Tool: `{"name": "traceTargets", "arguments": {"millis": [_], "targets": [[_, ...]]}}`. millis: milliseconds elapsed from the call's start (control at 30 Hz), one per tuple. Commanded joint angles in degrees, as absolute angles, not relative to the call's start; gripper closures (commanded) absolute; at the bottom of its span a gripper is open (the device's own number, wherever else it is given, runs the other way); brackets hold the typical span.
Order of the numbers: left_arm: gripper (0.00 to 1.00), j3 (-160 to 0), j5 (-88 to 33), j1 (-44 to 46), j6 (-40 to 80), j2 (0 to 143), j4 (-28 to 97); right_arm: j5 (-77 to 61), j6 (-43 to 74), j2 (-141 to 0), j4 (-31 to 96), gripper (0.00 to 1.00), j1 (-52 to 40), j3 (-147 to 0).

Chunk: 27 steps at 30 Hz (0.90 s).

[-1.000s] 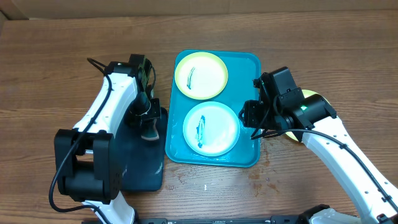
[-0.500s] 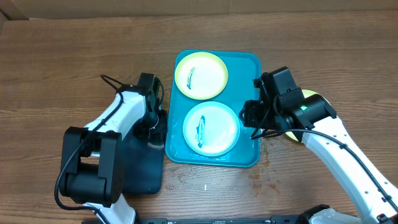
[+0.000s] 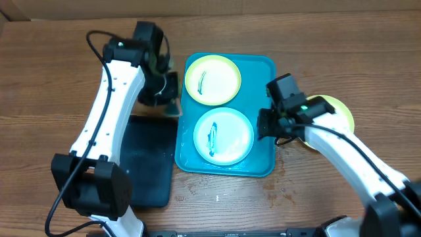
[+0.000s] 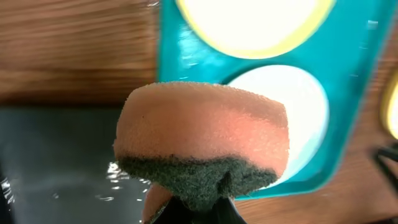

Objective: Clean dirty plates on tray and stack at the side
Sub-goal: 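Scrub the white plate with the sponge in the left gripper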

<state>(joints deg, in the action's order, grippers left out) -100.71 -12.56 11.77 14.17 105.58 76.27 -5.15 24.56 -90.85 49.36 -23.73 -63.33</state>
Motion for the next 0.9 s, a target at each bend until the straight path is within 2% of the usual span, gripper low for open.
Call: {"name": "traceTargets", "arguments": {"millis": [0, 300, 467, 567, 700, 867], "targets": [[0.95, -100.2, -16.4, 16.0, 15.1, 105.1, 74.5, -4.3, 23.5, -94.9, 47.9, 0.60, -23.9, -62.9], [0.96, -87.0, -16.9, 25.3, 21.7, 106.5, 61.1, -11.0, 16.8, -105.0, 45.7, 0.66, -23.9, -62.7], [0.96, -79.7, -17.5, 29.0, 22.4, 108.4, 50.6, -11.0, 17.6, -106.7, 43.1, 0.87, -23.9, -61.3], [0.96, -77.1, -17.4, 29.9, 23.0, 110.5, 47.1, -11.0, 17.6, -106.7, 42.7, 0.95, -23.9, -60.7], [0.96, -77.0, -16.6, 29.6, 22.9, 115.0, 46.7, -11.0, 17.6, -106.7, 42.9, 0.96, -23.9, -60.4], [0.96, -77.1, -9.1, 27.1, 24.0, 119.6, 51.5, -11.0, 17.6, -106.7, 42.9, 0.96, -23.9, -60.4]]}}
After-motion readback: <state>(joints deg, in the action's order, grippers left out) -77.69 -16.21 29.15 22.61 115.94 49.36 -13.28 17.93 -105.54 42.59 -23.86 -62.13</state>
